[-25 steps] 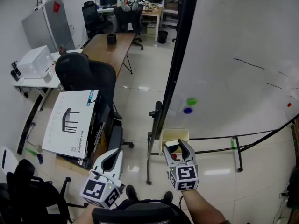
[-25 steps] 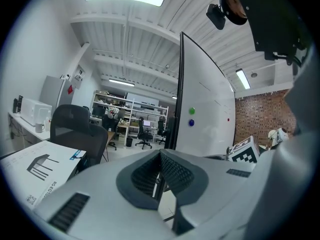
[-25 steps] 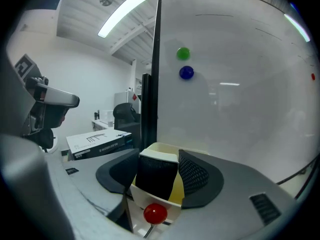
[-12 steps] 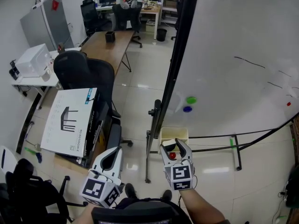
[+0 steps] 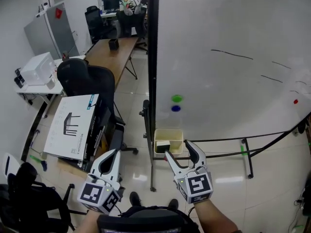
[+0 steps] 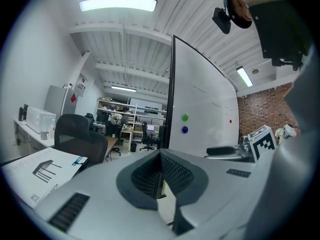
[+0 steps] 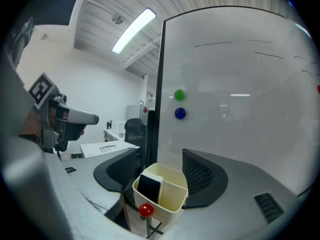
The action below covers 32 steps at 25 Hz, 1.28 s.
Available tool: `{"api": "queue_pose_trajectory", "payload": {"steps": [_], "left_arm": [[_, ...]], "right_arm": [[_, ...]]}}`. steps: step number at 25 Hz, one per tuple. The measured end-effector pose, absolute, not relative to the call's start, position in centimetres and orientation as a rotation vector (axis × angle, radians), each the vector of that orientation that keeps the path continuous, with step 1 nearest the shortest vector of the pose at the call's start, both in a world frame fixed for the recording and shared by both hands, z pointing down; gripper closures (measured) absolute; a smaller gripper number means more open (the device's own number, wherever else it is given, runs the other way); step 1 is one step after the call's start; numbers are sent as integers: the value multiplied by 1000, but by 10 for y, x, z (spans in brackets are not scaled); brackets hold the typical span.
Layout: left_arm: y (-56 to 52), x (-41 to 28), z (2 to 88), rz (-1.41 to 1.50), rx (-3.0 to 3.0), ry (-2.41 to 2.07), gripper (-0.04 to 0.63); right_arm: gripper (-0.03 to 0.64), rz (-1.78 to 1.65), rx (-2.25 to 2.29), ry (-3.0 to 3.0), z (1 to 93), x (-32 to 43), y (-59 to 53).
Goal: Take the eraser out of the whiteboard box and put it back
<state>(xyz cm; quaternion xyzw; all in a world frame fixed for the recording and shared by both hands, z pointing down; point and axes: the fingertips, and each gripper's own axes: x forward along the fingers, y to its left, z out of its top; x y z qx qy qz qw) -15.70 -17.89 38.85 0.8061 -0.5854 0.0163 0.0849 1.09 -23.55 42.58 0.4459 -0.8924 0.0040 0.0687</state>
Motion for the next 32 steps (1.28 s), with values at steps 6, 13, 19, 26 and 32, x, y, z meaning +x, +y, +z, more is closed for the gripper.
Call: {"api": "queue_pose_trajectory", "payload": {"steps": [6, 13, 19, 26, 32], "left_arm": [[-147, -116, 380, 112, 2356, -1847, 574], [-102, -99, 370, 77, 2345, -1879, 574], [-54, -117, 368, 94, 2453, -1808, 574], [-15, -116, 369, 19, 2527, -1650, 574], [23, -63, 349, 4, 2601, -1582, 574]], "right_arm": [[434, -8, 1194, -2852, 384, 72, -197], [597, 4, 1215, -2904, 357, 115, -163], [598, 47, 1418, -2853, 340, 116, -113], [600, 48, 1467, -2790, 336, 114, -42], [600, -1, 1534, -2797, 311, 164, 14]]}}
